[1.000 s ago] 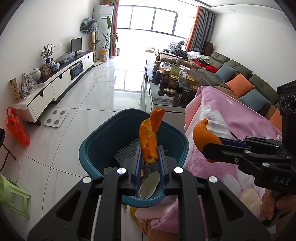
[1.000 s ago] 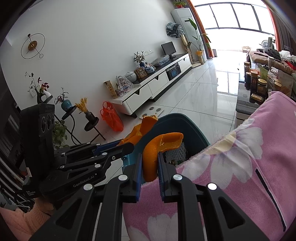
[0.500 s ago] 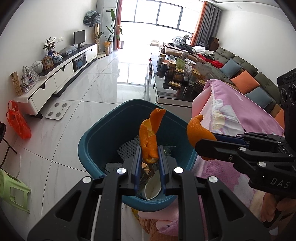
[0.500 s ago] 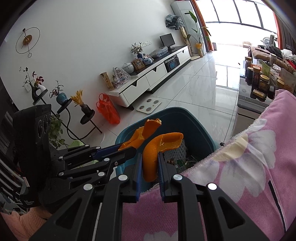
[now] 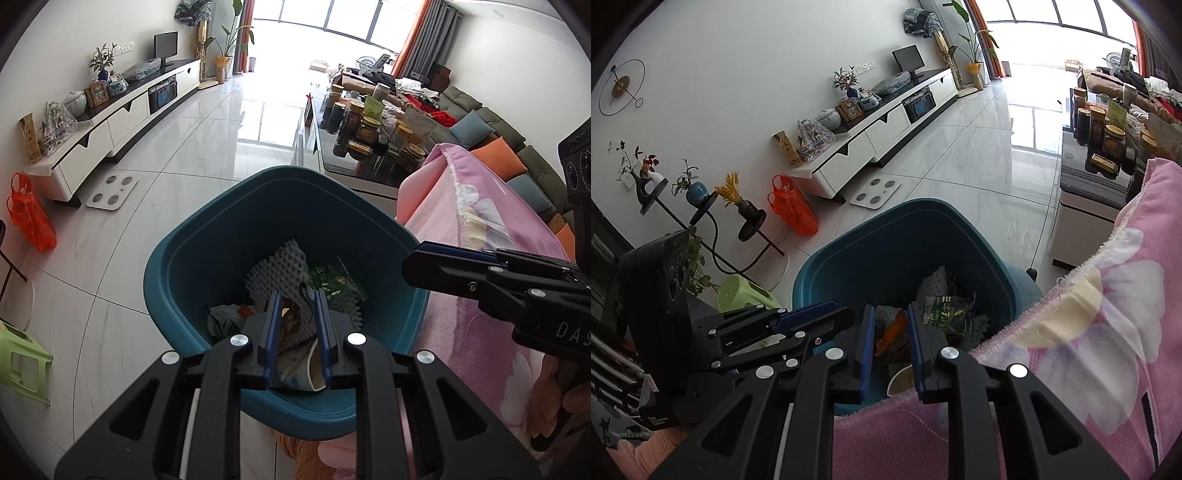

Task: Collect trash
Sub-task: 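Open left tool to drop its peel while right tool releases its peel into the bin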

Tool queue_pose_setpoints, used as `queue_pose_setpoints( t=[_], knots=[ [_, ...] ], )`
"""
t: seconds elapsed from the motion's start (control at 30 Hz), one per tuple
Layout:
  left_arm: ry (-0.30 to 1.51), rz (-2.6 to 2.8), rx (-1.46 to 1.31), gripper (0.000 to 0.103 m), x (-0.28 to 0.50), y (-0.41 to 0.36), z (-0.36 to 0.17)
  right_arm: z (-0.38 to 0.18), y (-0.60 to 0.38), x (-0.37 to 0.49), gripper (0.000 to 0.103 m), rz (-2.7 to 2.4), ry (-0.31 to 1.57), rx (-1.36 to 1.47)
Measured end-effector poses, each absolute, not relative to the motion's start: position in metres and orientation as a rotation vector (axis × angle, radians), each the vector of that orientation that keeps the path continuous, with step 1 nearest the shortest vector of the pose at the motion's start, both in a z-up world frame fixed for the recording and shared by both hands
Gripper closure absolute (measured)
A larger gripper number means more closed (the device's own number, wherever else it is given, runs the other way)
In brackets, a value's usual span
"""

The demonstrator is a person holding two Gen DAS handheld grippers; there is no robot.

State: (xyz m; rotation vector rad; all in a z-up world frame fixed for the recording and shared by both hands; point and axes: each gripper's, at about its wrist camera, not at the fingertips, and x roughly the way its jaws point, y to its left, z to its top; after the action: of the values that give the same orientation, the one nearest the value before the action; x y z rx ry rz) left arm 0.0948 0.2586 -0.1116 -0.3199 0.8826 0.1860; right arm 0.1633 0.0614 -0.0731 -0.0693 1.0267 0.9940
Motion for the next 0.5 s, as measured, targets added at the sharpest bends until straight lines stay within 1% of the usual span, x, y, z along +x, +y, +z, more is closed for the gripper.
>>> queue_pose_setpoints(
  t=[0.07, 0.13, 0.17, 0.2, 0.23, 0.27, 0.33, 0.37, 0.4, 0.43, 0.47, 0.5],
  knots=[
    [0.873, 0.187, -0.326, 0.078, 0.092, 0.259, -0.11, -0.073, 0.057, 0.163, 0.08, 0.99, 1.021, -0.06],
    [0.853, 0.195, -0.32, 0.065, 0.088, 0.258, -0.106, -0.071, 0.051, 0.163, 0.078, 0.988, 1.013, -0.046],
    [0.841, 0.199, -0.312, 0.063, 0.085, 0.257, -0.104, -0.07, 0.047, 0.162, 0.076, 0.987, 1.009, -0.036],
    [0.829, 0.199, -0.306, 0.057, 0.083, 0.256, -0.1, -0.069, 0.042, 0.16, 0.074, 0.987, 1.002, -0.026],
    [0.817, 0.197, -0.302, 0.048, 0.078, 0.255, -0.097, -0.067, 0.036, 0.157, 0.069, 0.987, 0.989, -0.019],
    [0.802, 0.195, -0.297, 0.045, 0.073, 0.254, -0.093, -0.064, 0.03, 0.154, 0.063, 0.983, 0.973, -0.013],
    [0.768, 0.191, -0.277, 0.033, 0.065, 0.25, -0.084, -0.057, 0.014, 0.147, 0.057, 0.979, 0.933, 0.001],
    [0.75, 0.185, -0.268, 0.029, 0.059, 0.247, -0.079, -0.053, 0.007, 0.143, 0.052, 0.976, 0.909, 0.006],
    [0.727, 0.179, -0.26, 0.02, 0.054, 0.242, -0.074, -0.049, -0.001, 0.138, 0.049, 0.972, 0.885, 0.008],
    [0.704, 0.176, -0.252, 0.01, 0.047, 0.238, -0.069, -0.045, -0.01, 0.134, 0.043, 0.961, 0.858, 0.011],
    [0.678, 0.171, -0.242, 0.006, 0.041, 0.233, -0.063, -0.042, -0.019, 0.13, 0.038, 0.947, 0.832, 0.014],
    [0.65, 0.164, -0.233, 0.005, 0.035, 0.228, -0.058, -0.037, -0.028, 0.125, 0.036, 0.938, 0.807, 0.015]
  ],
)
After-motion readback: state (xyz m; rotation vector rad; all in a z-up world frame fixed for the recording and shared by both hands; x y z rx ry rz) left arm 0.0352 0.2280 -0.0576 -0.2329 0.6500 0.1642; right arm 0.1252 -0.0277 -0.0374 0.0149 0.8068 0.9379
